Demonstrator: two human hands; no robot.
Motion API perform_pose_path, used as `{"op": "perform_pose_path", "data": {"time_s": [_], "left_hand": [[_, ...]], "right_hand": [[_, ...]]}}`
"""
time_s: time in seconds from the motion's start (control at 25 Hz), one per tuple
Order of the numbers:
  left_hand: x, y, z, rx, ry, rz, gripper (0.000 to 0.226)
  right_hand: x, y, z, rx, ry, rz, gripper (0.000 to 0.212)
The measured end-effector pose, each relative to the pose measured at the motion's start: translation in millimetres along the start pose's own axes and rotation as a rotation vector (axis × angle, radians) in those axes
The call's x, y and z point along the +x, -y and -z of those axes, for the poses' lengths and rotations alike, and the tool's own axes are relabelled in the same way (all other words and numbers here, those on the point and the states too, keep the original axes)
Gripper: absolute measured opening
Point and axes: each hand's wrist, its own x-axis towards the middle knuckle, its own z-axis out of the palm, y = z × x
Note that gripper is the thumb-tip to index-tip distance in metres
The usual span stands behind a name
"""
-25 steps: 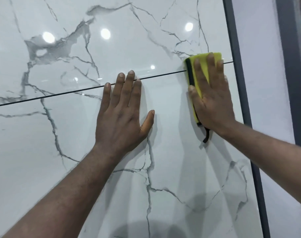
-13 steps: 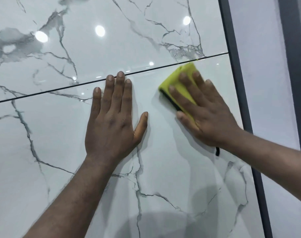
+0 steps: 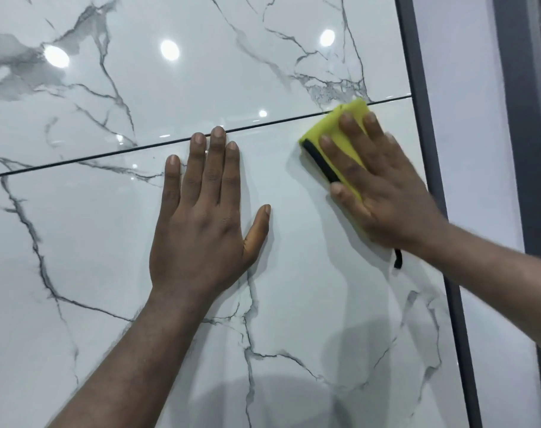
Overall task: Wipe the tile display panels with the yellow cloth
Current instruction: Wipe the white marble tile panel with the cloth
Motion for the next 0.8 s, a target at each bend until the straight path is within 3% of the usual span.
{"op": "perform_pose_path", "data": {"time_s": [0.08, 0.2, 0.32, 0.4, 0.44, 0.56, 0.64, 0.8], "left_hand": [[0.1, 0.4, -0.6, -0.016, 0.003, -0.004, 0.084], [-1.6, 0.3, -1.9, -0.031, 0.008, 0.0, 0.084], [-0.2, 1.7, 0.1, -0.045, 0.03, -0.021, 0.086], [-0.6, 1.1, 2.0, -0.057, 0.043, -0.026, 0.087], [-1.1, 1.2, 1.9, -0.067, 0.046, -0.025, 0.087], [-1.2, 0.1, 2.2, -0.082, 0.047, -0.029, 0.087], [-0.9, 1.9, 3.6, -0.093, 0.05, -0.035, 0.088], [-2.3, 1.4, 3.1, -0.1, 0.056, -0.049, 0.089]], "right_hand": [[22.0, -26.0, 3.7, 0.004, -0.057, -0.119, 0.058], [-8.4, -28.8, -2.0, 0.035, -0.114, -0.506, 0.061], [-30.1, 7.3, -6.5, 0.034, -0.022, -0.351, 0.061], [-3.4, 5.0, 3.1, 0.059, 0.007, -0.178, 0.059], [7.7, -2.4, 4.3, 0.045, -0.01, -0.187, 0.057], [-0.6, -23.8, 2.1, 0.105, -0.147, -0.541, 0.056], [-23.4, -6.3, -4.9, 0.09, -0.112, -0.639, 0.057], [-13.1, 2.0, 8.3, 0.064, 0.046, -0.245, 0.059]]}}
